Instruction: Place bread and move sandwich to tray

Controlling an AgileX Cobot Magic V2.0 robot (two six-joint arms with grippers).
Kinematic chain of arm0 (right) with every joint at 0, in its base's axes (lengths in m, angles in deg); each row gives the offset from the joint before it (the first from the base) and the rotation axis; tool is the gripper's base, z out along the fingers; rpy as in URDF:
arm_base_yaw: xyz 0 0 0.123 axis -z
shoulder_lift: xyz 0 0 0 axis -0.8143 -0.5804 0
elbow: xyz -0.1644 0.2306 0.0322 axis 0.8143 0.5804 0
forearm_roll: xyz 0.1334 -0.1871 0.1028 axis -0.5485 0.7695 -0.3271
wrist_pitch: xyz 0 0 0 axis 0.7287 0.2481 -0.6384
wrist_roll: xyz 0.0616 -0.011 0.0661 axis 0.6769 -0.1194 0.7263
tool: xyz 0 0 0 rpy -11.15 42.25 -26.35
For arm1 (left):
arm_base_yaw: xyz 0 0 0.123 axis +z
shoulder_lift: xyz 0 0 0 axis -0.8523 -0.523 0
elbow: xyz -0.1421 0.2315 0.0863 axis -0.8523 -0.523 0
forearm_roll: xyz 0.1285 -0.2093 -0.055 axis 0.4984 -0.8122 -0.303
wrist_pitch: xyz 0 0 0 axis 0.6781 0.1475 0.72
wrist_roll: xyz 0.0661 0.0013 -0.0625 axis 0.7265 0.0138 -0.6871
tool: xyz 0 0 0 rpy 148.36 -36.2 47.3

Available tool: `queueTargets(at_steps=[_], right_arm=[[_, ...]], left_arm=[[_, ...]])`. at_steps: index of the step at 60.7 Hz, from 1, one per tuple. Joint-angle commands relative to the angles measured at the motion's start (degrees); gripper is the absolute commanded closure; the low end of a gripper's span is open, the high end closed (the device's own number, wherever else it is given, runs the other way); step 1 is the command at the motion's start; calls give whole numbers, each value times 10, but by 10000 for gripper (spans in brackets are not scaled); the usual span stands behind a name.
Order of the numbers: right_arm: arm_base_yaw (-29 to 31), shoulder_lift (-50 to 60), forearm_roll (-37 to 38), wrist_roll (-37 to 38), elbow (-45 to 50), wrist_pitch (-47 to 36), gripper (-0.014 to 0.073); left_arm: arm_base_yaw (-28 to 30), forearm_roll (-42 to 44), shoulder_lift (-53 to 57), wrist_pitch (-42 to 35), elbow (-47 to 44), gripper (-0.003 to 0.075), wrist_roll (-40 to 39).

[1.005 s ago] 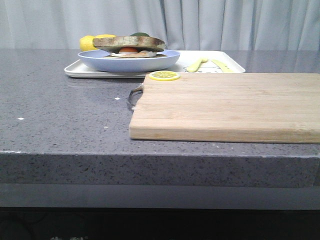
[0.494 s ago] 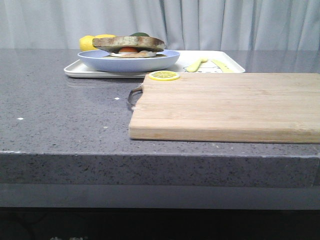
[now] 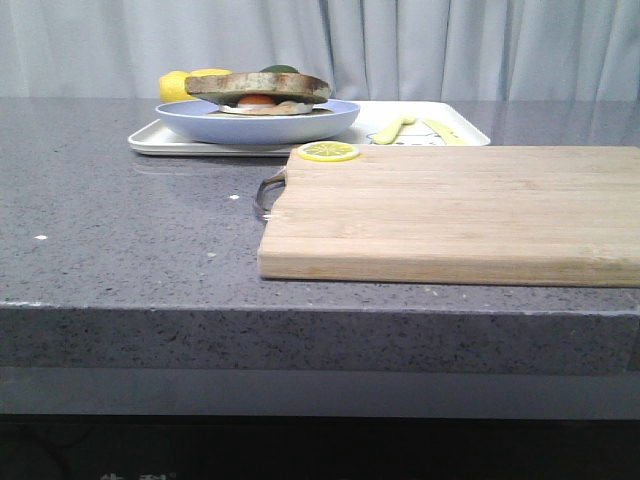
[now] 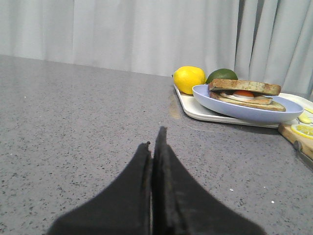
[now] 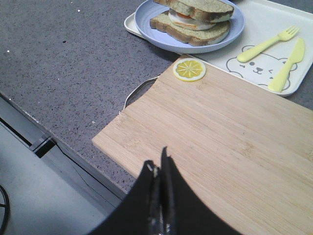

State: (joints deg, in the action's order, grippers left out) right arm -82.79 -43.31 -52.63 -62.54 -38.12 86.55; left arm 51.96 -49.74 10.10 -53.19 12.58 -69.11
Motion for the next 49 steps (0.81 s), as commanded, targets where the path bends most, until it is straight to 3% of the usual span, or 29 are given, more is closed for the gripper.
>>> queueTargets(at_steps=[1, 41, 49], right_arm=[[2, 3, -7, 0, -13, -38, 666], [2, 8, -9, 0, -8, -41, 666], [56, 46, -6, 0, 32, -59, 664]], left_arm=[[1, -3, 13, -49, -1, 741, -7], [1, -3, 13, -49, -1, 741, -7], [1, -3, 13, -49, -1, 741, -7]])
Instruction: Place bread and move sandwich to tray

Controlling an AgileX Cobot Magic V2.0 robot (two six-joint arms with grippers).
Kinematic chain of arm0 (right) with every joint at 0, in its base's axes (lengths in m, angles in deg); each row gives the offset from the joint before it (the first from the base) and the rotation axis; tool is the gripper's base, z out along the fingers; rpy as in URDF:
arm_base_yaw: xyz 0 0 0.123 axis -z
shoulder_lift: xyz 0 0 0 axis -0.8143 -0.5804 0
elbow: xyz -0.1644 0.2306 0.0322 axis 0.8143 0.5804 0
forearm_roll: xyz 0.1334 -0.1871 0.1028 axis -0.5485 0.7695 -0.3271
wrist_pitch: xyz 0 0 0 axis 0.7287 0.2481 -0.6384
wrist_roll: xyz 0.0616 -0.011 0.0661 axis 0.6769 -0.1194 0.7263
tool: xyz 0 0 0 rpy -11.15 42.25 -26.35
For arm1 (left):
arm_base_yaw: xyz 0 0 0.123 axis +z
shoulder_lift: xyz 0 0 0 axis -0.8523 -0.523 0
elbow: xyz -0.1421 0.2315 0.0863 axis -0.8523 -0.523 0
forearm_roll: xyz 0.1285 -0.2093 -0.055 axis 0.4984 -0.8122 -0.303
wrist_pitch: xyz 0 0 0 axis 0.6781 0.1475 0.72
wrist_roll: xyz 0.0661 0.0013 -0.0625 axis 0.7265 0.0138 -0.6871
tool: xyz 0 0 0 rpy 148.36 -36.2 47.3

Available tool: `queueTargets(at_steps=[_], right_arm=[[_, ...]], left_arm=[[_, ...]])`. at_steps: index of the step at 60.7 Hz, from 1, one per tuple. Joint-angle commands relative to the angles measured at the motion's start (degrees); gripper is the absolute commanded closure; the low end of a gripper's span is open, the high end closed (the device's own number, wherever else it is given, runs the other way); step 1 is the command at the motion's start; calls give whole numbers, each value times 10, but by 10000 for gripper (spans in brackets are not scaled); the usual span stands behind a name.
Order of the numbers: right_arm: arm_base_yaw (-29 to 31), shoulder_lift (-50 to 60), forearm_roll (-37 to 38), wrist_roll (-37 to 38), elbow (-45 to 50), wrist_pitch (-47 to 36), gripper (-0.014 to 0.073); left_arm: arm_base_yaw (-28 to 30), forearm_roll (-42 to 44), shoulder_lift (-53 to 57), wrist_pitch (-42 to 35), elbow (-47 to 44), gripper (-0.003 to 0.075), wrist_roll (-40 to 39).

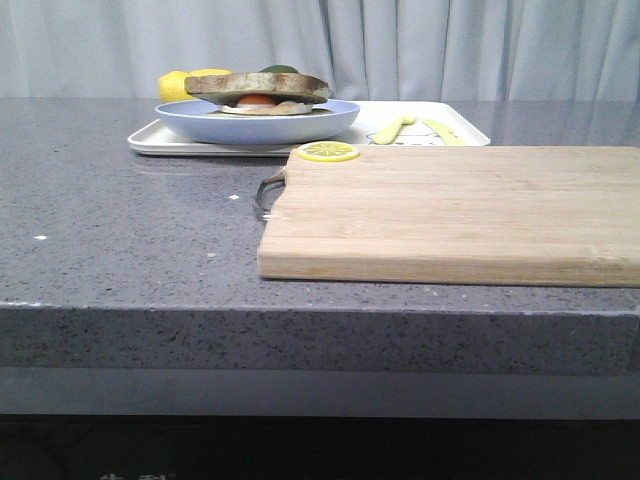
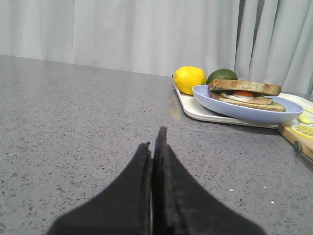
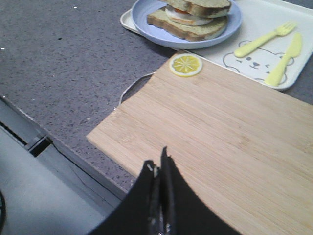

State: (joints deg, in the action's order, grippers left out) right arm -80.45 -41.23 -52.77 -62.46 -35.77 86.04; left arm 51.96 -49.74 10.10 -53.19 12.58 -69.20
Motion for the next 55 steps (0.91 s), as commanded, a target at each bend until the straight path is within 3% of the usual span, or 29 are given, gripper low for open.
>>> queueTargets(at_steps=[1, 15, 26, 37, 55], right_arm=[[41, 32, -5, -1, 15, -59, 664], [177, 172, -5, -1, 193, -216, 664], [233, 282, -7, -1, 337, -336, 664], [246, 368, -7, -1, 451, -419, 664], [230, 416, -9, -1, 499, -411, 664]], left_arm=[[1, -3, 13, -49, -1, 741, -6], [0, -3, 13, -49, -1, 741, -6], [0, -3, 13, -49, -1, 741, -6], [0, -3, 13, -49, -1, 741, -6], [0, -3, 12, -49, -1, 741, -6]])
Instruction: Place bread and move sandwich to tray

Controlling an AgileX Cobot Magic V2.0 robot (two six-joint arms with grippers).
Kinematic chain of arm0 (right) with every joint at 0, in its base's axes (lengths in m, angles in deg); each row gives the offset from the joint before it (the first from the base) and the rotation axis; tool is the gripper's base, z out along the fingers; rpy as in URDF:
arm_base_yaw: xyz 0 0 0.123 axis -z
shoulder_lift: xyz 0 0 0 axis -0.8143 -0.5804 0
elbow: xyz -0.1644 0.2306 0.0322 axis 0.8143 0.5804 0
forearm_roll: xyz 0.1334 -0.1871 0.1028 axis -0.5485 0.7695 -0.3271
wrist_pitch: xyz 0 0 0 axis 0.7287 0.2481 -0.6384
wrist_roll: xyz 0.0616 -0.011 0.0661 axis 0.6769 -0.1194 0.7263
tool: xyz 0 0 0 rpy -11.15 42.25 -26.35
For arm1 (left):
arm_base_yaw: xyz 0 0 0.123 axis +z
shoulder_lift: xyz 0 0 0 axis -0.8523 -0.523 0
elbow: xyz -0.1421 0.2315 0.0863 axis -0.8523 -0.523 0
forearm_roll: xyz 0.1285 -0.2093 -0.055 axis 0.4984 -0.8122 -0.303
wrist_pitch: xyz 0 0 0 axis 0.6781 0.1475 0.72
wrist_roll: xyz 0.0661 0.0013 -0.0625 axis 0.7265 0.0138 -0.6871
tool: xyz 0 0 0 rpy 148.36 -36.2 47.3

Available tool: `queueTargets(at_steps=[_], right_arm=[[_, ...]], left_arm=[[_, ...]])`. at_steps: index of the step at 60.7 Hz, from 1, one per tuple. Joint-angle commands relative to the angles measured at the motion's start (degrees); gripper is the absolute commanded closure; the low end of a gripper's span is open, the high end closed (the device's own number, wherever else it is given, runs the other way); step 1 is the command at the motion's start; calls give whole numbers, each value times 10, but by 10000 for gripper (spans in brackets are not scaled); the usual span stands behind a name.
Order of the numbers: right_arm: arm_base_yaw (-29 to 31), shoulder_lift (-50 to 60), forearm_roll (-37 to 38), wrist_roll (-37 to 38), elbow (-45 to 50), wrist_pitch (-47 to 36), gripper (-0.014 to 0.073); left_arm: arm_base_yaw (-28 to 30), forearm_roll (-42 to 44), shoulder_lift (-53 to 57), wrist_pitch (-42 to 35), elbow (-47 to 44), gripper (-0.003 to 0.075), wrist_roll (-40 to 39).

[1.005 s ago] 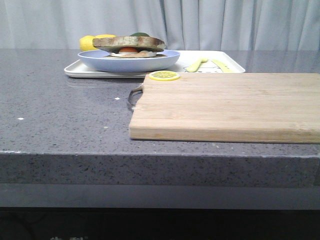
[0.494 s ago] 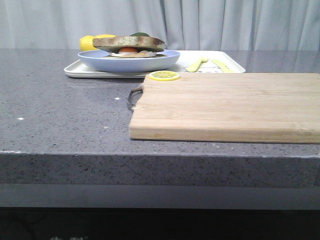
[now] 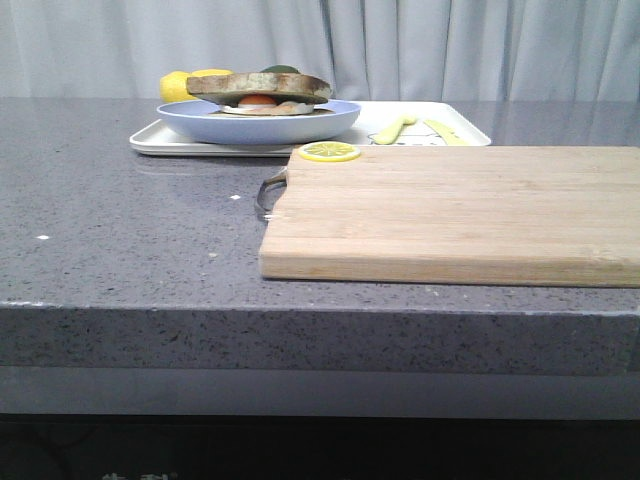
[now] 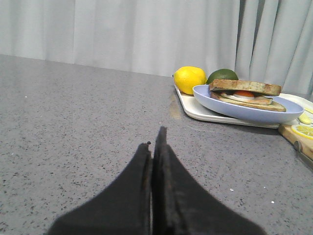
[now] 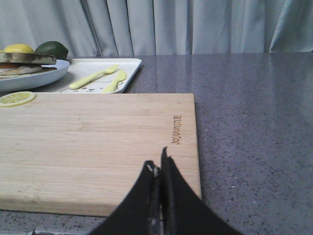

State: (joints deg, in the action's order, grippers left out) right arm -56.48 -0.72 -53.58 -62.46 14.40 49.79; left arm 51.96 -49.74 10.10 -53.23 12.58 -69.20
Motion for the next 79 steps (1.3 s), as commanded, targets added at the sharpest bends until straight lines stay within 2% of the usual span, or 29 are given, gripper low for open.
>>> queueTargets(at_steps=[1, 34, 39, 49, 79], right_arm=[[-12, 11, -1, -1, -2, -48, 664], [-13, 11, 0, -1, -2, -48, 664], [-6, 11, 15, 9, -2, -51, 664], [3, 11, 61, 94, -2, -51, 664], [13, 11, 111, 98, -2, -72, 664]], left_arm=[[0, -3, 12, -49, -1, 741, -6], [0, -3, 12, -49, -1, 741, -6], [0, -3, 12, -49, -1, 741, -6], [0, -3, 12, -49, -1, 741, -6], [0, -3, 12, -49, -1, 741, -6]])
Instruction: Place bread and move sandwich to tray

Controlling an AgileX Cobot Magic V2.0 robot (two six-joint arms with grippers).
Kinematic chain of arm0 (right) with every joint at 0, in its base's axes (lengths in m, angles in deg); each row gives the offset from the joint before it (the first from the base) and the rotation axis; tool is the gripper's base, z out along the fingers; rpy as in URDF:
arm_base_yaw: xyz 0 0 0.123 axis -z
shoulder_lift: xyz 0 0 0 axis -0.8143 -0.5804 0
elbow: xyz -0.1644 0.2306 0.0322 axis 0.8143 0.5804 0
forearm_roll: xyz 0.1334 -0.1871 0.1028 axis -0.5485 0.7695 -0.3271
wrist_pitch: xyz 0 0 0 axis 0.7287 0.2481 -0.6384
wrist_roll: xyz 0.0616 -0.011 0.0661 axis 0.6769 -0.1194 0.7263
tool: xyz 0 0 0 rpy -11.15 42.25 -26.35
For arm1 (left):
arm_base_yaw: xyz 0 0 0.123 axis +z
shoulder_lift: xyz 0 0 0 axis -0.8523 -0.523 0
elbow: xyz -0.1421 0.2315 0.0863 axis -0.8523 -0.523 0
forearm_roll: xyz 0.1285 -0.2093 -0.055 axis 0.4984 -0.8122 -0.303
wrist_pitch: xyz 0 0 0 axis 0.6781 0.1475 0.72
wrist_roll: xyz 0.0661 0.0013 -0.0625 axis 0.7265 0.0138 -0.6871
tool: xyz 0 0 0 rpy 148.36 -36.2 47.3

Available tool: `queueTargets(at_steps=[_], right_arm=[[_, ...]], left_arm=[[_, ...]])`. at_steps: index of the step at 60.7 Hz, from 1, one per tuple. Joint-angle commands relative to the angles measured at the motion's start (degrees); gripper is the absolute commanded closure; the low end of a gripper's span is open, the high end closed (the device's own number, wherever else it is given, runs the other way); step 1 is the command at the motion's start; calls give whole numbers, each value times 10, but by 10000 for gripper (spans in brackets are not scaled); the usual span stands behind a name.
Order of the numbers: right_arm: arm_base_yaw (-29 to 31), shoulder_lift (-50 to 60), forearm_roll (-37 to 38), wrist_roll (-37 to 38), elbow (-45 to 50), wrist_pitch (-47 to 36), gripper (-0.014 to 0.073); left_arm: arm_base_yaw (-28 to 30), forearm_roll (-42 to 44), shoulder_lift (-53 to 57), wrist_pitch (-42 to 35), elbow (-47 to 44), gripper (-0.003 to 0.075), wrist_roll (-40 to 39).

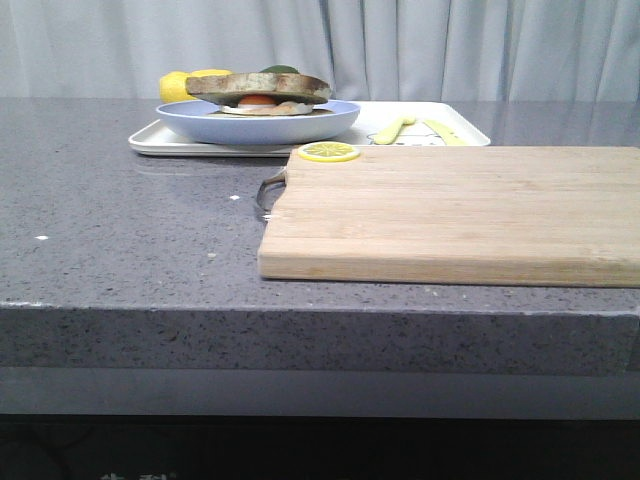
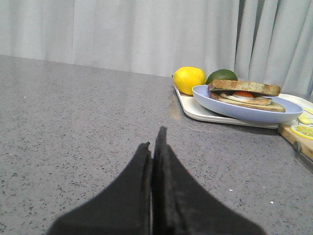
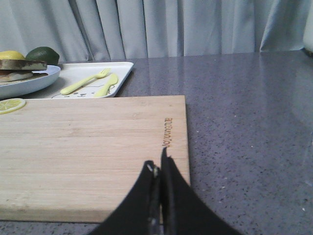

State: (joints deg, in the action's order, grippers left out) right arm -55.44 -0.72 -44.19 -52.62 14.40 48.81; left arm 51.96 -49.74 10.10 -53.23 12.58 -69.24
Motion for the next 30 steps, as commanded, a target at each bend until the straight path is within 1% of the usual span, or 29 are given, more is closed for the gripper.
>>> queueTargets(at_steps=[1, 8, 30], right_arm=[[3, 11, 21, 0, -2, -65, 664], [3, 11, 21, 0, -2, -74, 664], [3, 11, 21, 0, -2, -62, 664]], left_arm=[[0, -3, 12, -49, -1, 741, -5], [0, -3, 12, -49, -1, 741, -5], [0, -3, 12, -49, -1, 741, -5]])
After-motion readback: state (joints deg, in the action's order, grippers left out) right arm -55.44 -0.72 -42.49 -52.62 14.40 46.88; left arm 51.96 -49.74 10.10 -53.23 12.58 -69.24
